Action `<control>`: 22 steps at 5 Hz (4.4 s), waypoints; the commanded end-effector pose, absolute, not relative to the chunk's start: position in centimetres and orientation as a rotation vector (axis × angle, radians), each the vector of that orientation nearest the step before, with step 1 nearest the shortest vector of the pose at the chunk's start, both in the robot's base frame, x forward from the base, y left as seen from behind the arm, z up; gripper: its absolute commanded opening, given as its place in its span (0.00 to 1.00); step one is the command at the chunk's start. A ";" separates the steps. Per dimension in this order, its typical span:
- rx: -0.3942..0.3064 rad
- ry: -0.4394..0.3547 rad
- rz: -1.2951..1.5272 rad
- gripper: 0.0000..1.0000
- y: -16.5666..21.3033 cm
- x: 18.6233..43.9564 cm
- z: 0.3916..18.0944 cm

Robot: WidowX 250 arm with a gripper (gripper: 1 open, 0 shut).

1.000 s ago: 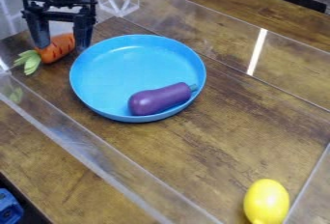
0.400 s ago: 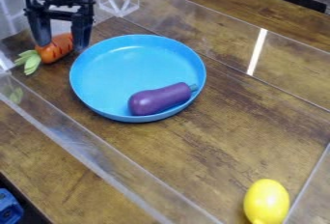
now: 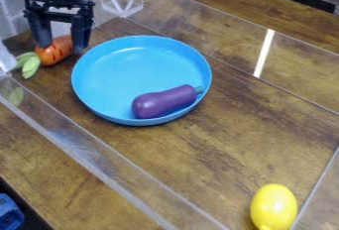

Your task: Put the carrot on the blue tray

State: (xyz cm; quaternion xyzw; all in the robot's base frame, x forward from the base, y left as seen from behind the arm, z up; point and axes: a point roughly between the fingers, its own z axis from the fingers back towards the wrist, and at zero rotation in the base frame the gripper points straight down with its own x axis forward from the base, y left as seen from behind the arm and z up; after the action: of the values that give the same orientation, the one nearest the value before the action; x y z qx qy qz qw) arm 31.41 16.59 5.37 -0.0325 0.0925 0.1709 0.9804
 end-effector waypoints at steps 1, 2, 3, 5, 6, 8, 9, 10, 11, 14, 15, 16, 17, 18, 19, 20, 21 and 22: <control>-0.043 0.133 0.355 1.00 18.0 32.3 6.4; -0.038 0.134 0.349 1.00 18.3 32.9 6.1; -0.036 0.132 0.375 1.00 19.6 33.3 5.4; -0.031 0.111 0.427 1.00 19.9 33.1 6.6; -0.028 0.105 0.439 1.00 19.4 33.0 7.8; -0.038 0.090 0.383 1.00 19.3 31.8 7.0; -0.036 0.083 0.355 1.00 19.6 31.2 6.5; -0.030 0.073 0.363 1.00 20.1 30.5 7.0; -0.024 0.063 0.371 1.00 20.2 29.7 7.5; -0.025 0.058 0.408 1.00 19.4 28.2 5.8; -0.025 0.055 0.422 1.00 19.5 28.3 5.5; -0.025 0.058 0.385 0.00 19.4 27.9 5.9; -0.025 0.060 0.342 0.00 19.4 27.7 6.5; -0.016 0.062 0.265 0.00 19.4 27.9 6.9; -0.009 0.063 0.189 0.00 19.4 28.2 7.1; -0.003 0.063 0.187 0.00 18.4 28.5 9.1; 0.011 0.047 0.180 0.00 17.0 28.9 11.8; 0.007 0.013 0.173 0.00 15.1 29.5 15.7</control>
State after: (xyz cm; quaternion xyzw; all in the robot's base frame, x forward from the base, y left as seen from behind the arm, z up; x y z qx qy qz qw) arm 29.19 15.08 12.87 -0.0159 0.0473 0.0882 0.9949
